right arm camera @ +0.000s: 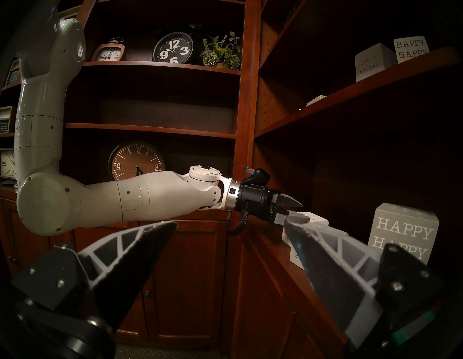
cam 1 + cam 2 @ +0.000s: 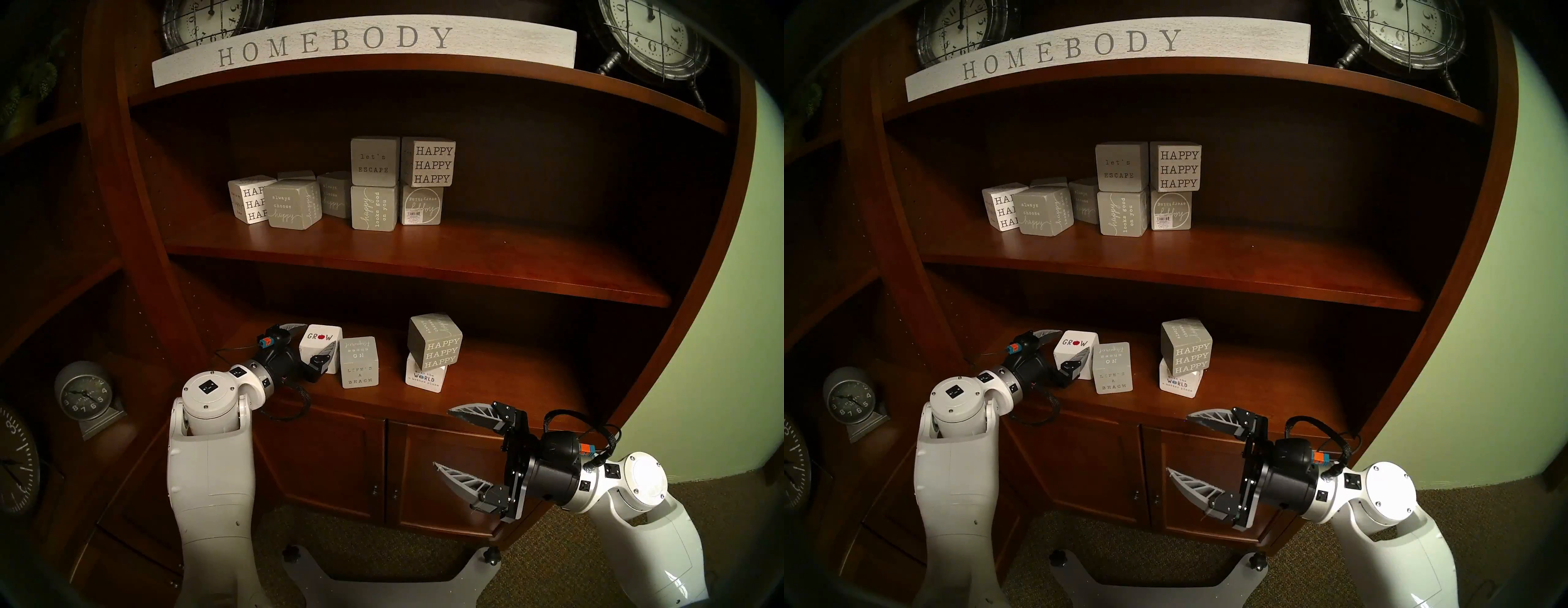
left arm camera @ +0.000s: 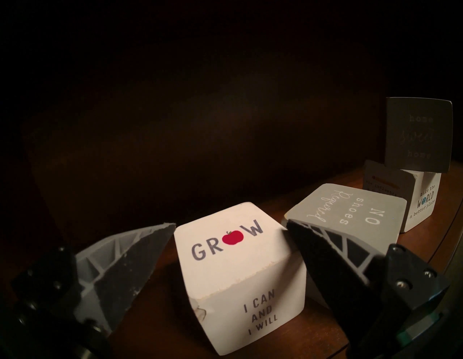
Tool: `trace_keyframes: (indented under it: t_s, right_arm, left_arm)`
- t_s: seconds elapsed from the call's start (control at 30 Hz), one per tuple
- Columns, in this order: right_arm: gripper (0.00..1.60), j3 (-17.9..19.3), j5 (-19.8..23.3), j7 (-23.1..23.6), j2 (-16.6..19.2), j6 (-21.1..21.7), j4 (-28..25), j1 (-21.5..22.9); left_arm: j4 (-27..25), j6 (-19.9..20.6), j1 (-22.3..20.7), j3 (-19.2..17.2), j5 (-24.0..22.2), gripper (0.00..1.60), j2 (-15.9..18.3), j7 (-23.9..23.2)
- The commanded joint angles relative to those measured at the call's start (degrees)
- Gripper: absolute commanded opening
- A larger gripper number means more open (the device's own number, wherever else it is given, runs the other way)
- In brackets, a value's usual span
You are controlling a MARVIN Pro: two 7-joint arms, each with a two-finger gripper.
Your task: Stack four cubes vertically into two groups
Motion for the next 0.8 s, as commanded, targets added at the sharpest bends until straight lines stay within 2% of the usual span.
trace_keyframes:
  t_s: [0.0,0.2,0.33,0.37,0.4,0.6,0.67,0.7,0.77]
  right_arm:
    - [1.60,0.1,0.4,0.0,-0.1,0.1,-0.7,0.2]
    - [1.60,0.1,0.4,0.0,-0.2,0.1,-0.7,0.2]
    - [1.60,0.1,0.3,0.1,-0.2,0.2,-0.7,0.2]
    - [1.60,0.1,0.3,0.1,-0.2,0.1,-0.7,0.2]
    - [1.60,0.1,0.3,0.1,-0.2,0.1,-0.7,0.2]
    - [1.60,0.1,0.3,0.1,-0.2,0.2,-0.7,0.2]
    - [1.60,0.1,0.3,0.1,-0.3,0.2,-0.7,0.2]
    - [1.60,0.1,0.3,0.1,-0.3,0.2,-0.7,0.2]
    - [1.60,0.2,0.3,0.2,-0.3,0.2,-0.7,0.2]
  left_arm:
    - [-0.8,0.2,0.6,-0.6,0.9,1.60,0.9,0.5]
    - [-1.8,0.3,0.8,-1.1,1.0,1.60,1.4,0.0]
    - [-2.0,-0.6,0.4,-2.5,-2.2,1.60,1.0,-1.9]
    - [-2.0,-1.0,0.1,-3.3,-5.2,1.60,0.5,-3.9]
    - [-2.5,-0.6,0.0,-3.6,-6.1,1.60,0.1,-4.4]
    - [-2.9,0.0,-0.3,-4.0,-7.3,1.60,-0.3,-5.2]
    - [-2.6,0.2,-0.6,-4.4,-8.2,1.60,-0.5,-5.3]
    - [-2.1,0.5,-0.8,-4.7,-10.4,1.60,-0.6,-5.6]
    - [-1.9,1.3,-1.2,-5.1,-10.4,1.60,-0.8,-6.3]
